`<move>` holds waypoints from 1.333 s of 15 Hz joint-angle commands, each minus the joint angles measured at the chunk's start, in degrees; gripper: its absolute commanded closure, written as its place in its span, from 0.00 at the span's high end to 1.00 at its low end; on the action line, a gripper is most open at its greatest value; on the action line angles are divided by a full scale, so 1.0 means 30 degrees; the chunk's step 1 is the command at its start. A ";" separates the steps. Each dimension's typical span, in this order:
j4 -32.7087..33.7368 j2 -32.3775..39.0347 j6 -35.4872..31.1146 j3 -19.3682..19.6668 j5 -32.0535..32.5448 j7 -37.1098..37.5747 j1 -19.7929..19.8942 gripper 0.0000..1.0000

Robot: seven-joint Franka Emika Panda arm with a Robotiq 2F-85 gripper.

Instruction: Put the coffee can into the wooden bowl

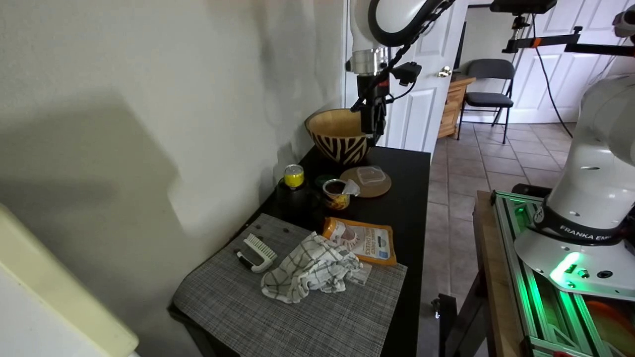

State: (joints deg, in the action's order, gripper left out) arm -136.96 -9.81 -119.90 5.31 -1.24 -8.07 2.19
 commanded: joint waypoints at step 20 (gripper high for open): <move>0.4298 0.8667 -0.4127 -0.0140 0.3425 -0.4360 0.0669 1.00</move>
State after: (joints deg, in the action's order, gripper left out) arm -127.11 13.61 -137.41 5.69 3.09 -21.61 5.13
